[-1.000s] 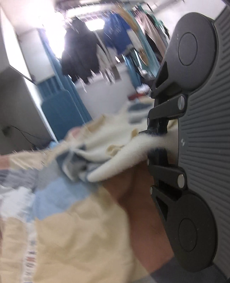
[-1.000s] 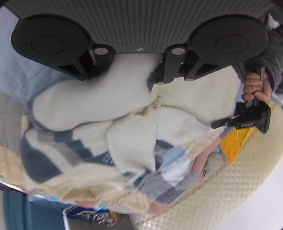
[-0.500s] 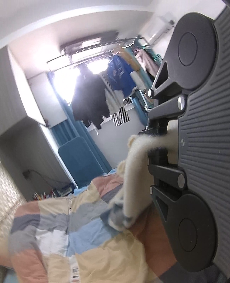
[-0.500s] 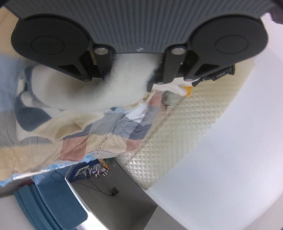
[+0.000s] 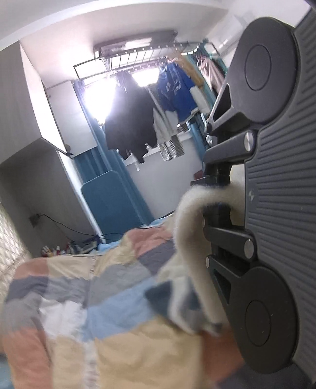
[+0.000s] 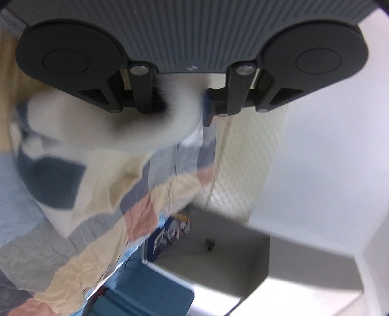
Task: Fold large clothes
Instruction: 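Lift the hem with both grippers and fold it over the sweater body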
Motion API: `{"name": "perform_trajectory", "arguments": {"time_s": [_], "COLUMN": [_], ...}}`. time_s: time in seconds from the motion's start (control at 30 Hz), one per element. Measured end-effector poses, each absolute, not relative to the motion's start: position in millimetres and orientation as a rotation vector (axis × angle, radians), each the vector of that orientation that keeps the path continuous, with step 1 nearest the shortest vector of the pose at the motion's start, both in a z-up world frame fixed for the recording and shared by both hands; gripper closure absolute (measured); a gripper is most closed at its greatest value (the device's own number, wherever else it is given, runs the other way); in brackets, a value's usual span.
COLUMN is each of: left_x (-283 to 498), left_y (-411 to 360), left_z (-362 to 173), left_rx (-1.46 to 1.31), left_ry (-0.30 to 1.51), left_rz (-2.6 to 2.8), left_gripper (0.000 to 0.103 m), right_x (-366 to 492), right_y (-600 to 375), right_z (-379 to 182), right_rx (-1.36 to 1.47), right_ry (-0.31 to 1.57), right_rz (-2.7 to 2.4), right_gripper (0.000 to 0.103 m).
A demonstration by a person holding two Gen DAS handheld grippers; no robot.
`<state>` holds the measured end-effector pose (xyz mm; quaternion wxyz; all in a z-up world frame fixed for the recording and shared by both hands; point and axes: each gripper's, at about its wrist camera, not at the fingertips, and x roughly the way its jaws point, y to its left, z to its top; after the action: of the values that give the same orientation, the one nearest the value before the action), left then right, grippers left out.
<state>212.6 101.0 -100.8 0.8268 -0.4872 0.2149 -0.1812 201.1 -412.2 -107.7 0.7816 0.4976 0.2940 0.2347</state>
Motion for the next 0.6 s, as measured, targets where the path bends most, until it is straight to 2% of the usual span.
{"name": "perform_trajectory", "arguments": {"time_s": [0.27, 0.4, 0.6], "left_x": [353.7, 410.7, 456.7], "left_y": [73.3, 65.1, 74.5], "left_z": [-111.8, -140.2, -199.0], "left_rx": [-0.902, -0.865, -0.891], "left_ry": [0.518, 0.571, 0.618], "left_rz": [-0.352, -0.343, -0.333], "left_gripper": [0.09, 0.09, 0.09], "right_x": [294.3, 338.7, 362.7], "right_y": [-424.9, -429.7, -431.3], "right_z": [-139.1, -168.8, -210.9], "right_rx": [1.166, 1.188, 1.195], "right_ry": [0.657, 0.697, 0.73], "right_rz": [0.255, 0.138, 0.014], "right_gripper": [0.076, 0.076, 0.076]}}
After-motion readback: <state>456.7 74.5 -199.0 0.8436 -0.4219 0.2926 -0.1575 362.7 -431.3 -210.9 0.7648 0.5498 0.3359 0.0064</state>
